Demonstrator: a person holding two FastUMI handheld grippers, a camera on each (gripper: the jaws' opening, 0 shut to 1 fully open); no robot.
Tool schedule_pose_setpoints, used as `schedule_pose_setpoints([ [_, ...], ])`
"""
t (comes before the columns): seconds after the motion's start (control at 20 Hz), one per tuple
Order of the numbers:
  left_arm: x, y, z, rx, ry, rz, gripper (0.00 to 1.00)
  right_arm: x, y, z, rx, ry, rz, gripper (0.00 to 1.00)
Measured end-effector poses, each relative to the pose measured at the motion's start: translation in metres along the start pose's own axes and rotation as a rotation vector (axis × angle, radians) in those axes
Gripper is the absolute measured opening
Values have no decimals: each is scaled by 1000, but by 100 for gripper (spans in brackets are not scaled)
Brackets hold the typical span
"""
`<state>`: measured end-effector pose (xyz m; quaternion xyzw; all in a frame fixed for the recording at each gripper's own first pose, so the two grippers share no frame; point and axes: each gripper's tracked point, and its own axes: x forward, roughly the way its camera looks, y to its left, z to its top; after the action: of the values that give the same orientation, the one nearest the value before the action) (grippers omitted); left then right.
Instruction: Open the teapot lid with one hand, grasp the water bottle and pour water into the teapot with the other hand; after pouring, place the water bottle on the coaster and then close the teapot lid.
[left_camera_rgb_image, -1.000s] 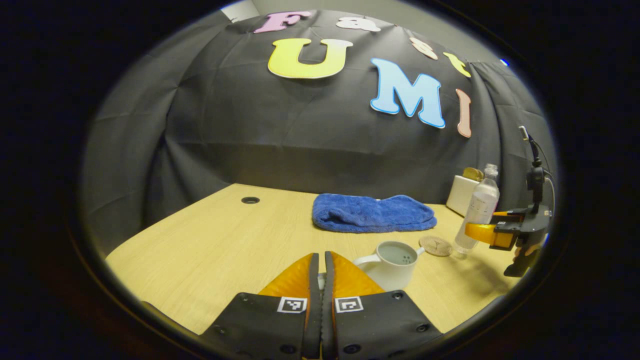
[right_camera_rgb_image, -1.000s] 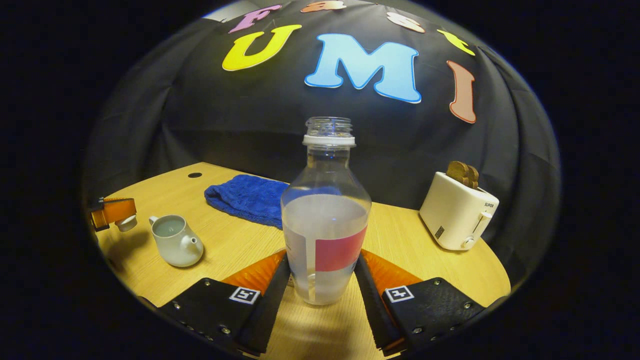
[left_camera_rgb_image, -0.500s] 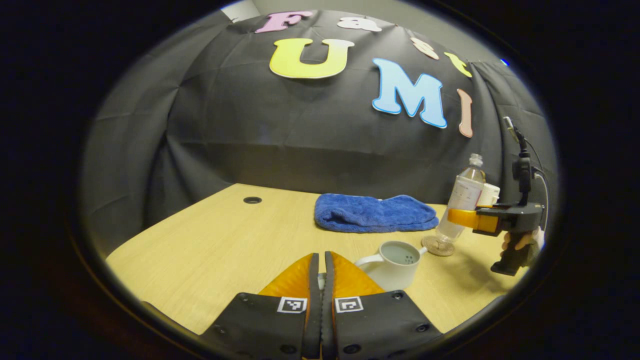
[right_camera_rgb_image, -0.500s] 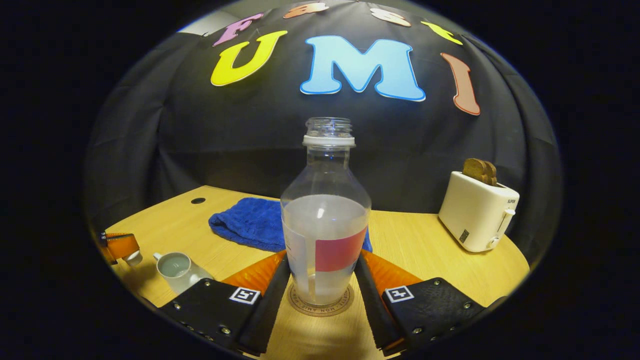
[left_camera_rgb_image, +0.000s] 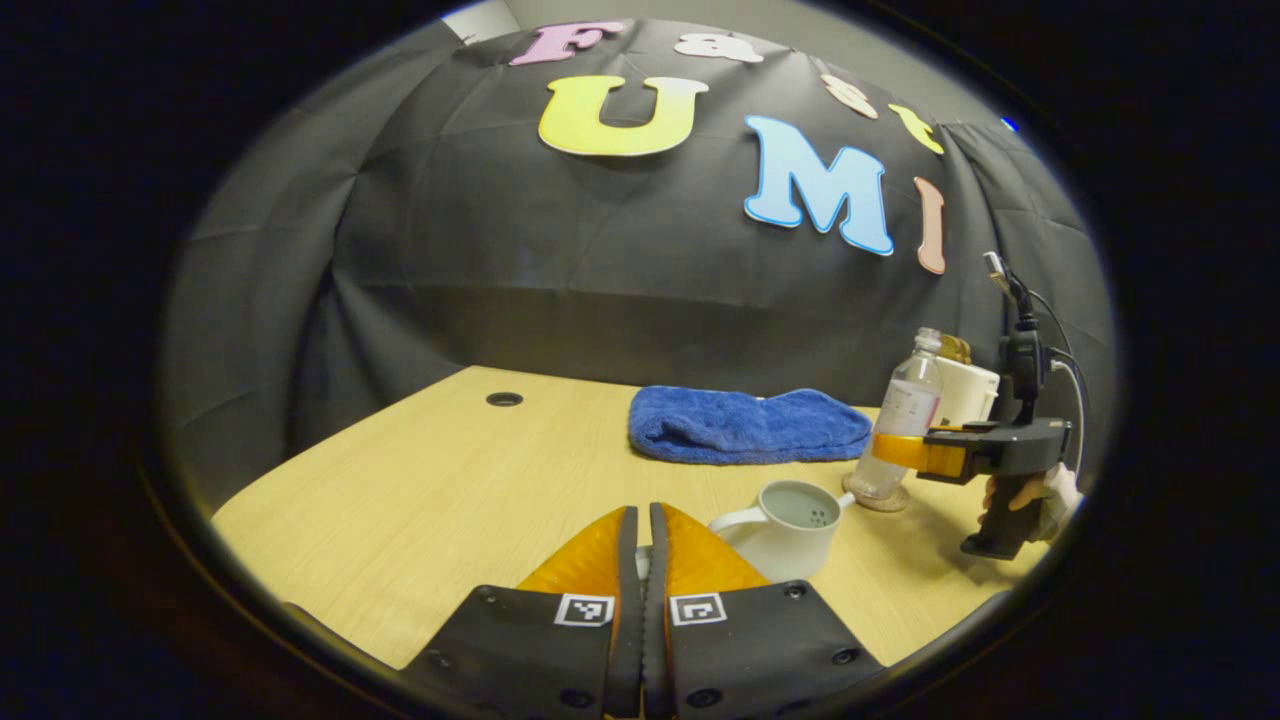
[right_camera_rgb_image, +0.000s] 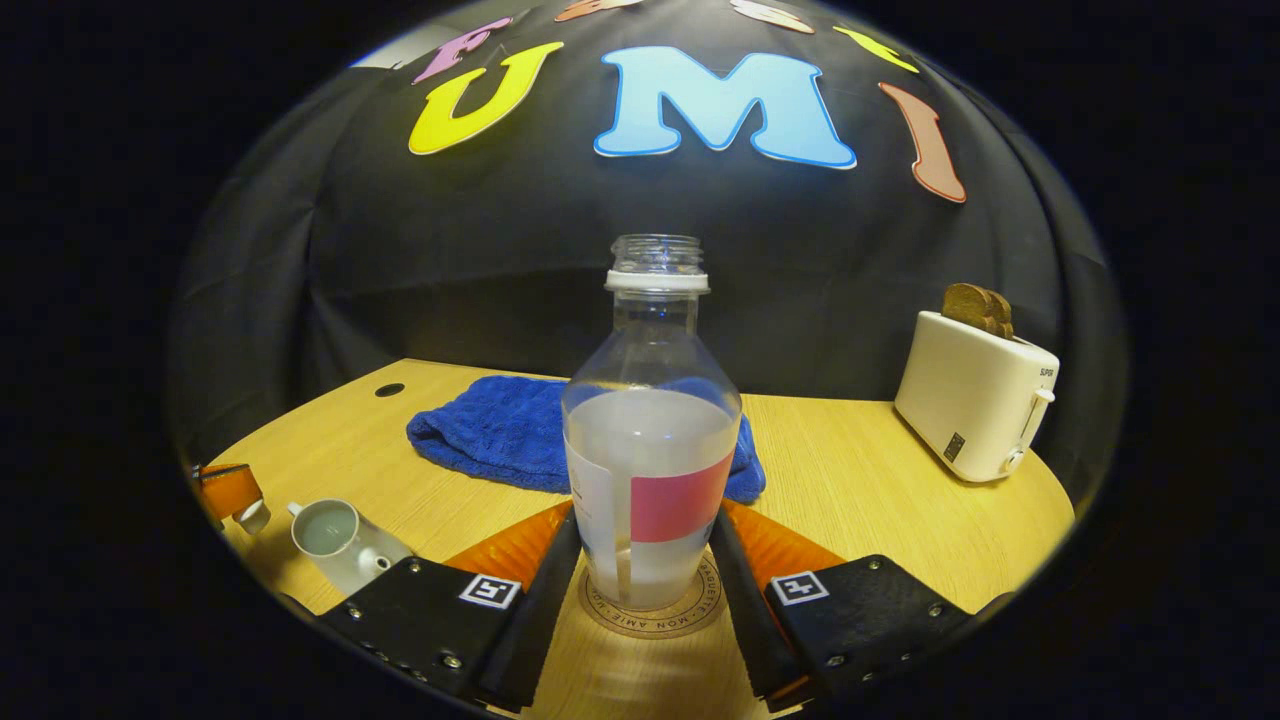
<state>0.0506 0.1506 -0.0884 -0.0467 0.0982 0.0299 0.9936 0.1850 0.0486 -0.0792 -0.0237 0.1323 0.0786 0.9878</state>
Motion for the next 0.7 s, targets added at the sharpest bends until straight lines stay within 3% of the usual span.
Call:
schedule_pose_setpoints([
  [0.15,1,0,0,-1,1,-2,6,-1,-3,4,-7,-14,-12,81],
  [0.2,0,0,0,-1,0,-2,6,-1,-5,7,-7,-22,-22,94],
  [0.25,0,-1,0,-1,-1,-2,6,-4,-5,8,-6,-30,-25,98],
  [0.7,1,-19,16,1,-33,-55,7,-40,-5,24,40,-87,-12,98],
])
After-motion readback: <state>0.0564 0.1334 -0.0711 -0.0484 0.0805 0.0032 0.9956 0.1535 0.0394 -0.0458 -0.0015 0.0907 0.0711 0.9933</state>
